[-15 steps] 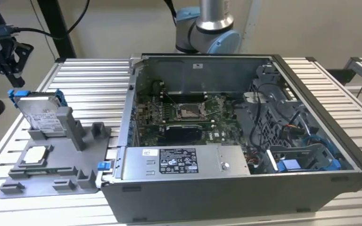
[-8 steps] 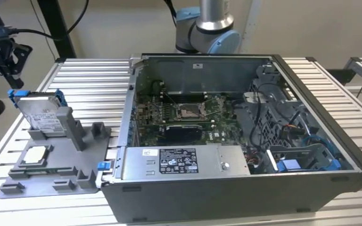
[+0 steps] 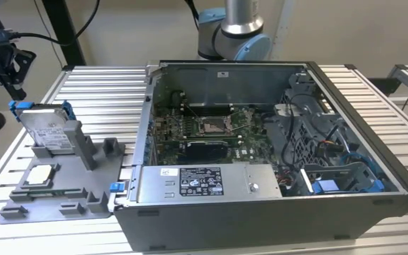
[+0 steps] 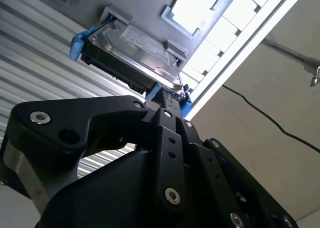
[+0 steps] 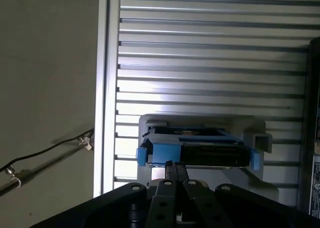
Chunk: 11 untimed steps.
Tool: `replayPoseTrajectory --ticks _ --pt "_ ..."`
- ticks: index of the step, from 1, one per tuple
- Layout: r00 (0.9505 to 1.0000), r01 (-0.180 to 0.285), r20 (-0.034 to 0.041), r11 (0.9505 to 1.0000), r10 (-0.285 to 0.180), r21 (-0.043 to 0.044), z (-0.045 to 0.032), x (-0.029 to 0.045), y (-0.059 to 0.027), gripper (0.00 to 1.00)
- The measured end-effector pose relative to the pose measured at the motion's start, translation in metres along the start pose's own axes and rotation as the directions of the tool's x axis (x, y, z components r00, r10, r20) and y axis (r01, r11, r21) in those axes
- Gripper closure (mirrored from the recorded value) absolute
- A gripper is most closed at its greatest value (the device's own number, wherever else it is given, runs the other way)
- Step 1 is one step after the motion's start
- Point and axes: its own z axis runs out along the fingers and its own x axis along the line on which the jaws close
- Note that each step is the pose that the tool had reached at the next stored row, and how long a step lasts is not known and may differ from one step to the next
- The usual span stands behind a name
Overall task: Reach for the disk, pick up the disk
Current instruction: 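Reach for the disk, then pick up the disk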
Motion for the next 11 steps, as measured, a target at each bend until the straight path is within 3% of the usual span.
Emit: replayPoseTrajectory --ticks 8,11 --pt "1.0 0.002 -0.0001 1.0 -0.002 0.0 0.0 0.0002 0.0 1.0" --pt "0.9996 0.027 -0.0011 0.9996 -0.027 0.0001 0.0 0.0002 0.0 1.0"
